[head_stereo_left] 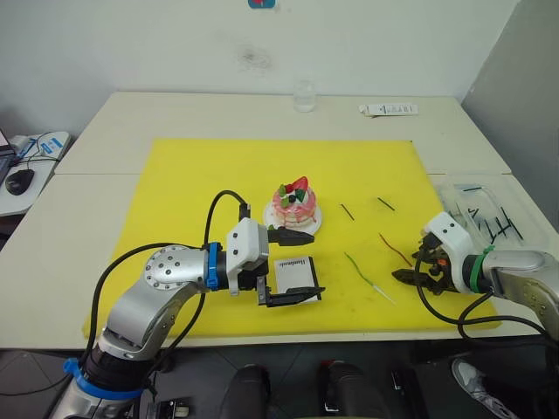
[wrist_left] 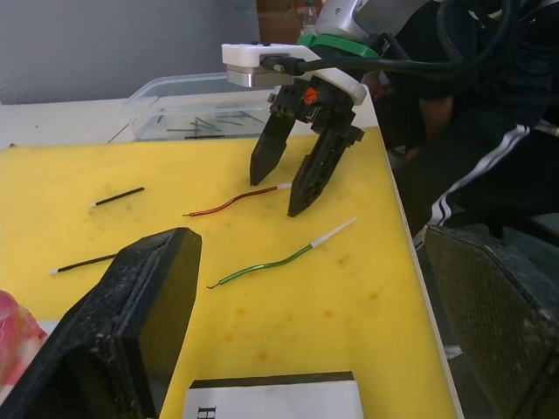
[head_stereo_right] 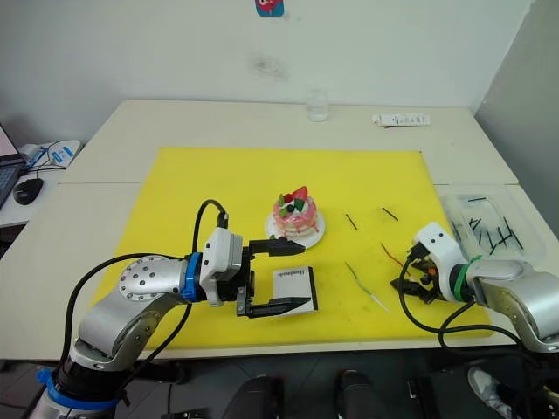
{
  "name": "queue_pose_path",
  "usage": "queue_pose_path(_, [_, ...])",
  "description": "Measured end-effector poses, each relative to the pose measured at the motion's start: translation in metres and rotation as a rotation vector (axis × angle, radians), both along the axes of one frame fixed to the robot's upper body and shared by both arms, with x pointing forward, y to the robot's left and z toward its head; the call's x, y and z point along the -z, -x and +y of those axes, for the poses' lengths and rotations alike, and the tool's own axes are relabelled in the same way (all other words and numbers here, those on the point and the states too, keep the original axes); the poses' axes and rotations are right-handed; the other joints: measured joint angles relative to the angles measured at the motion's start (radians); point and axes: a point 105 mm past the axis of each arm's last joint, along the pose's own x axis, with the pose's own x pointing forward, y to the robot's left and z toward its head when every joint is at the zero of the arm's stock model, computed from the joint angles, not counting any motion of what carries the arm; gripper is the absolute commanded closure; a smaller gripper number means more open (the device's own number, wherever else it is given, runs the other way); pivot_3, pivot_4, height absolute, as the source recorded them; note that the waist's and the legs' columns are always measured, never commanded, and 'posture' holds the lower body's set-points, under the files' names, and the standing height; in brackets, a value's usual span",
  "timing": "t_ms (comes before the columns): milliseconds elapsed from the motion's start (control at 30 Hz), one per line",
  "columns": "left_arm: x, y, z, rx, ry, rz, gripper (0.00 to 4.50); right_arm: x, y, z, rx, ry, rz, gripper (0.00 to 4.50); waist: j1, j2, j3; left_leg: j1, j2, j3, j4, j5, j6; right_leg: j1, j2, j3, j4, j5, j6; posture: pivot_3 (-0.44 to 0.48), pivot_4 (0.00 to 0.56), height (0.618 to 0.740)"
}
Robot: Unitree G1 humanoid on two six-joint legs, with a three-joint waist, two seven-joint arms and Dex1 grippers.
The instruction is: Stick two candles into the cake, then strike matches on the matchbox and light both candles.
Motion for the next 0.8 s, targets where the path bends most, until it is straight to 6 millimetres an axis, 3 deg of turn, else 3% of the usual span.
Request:
queue_pose_path(233, [-0.001,-0.001,-0.001,-0.015,0.013,-0.005,0.0,0.001,-0.004,0.001,0.001,0.016,0.0,1.56,-0.001,0.0,0.0,0.0,0.001,0.0,0.0,0.0,0.0,0.0,0.001,0.001,0.001,0.0,0.0,0.0,0.15,0.74])
queue_pose_path(333, [-0.002,0.001,-0.002,-0.01,0.014,-0.01,0.0,0.001,-0.005,0.001,0.009,0.013,0.01,2.16,-0.001,0.0,0.0,0.0,0.0,0.0,0.0,0.0,0.0,0.0,0.001,0.001,0.0,0.0,0.0,0.0,0.15,0.74])
queue_pose_path(567, [-0.003,0.001,-0.002,-0.009,0.014,-0.011,0.0,0.001,-0.007,0.001,0.025,0.001,0.027,4.48,-0.001,0.0,0.0,0.0,0.001,0.0,0.0,0.0,0.0,0.0,0.001,0.001,0.0,0.0,0.0,0.0,0.15,0.74])
queue_pose_path(733, [-0.002,0.004,-0.002,-0.003,0.015,-0.009,0.0,-0.004,-0.008,0.009,0.049,-0.084,0.056,4.48,-0.002,0.0,0.0,0.0,0.001,0.0,0.0,0.0,0.0,0.0,0.002,0.001,0.001,0.0,0.0,0.0,0.15,0.74])
queue_pose_path(800, [-0.002,0.005,-0.003,0.001,0.017,-0.008,0.0,-0.018,-0.013,0.02,0.035,-0.173,0.04,4.48,-0.004,0.0,0.0,0.0,0.001,0.0,0.0,0.0,0.0,0.0,0.003,0.002,0.001,0.0,0.0,0.0,0.15,0.74])
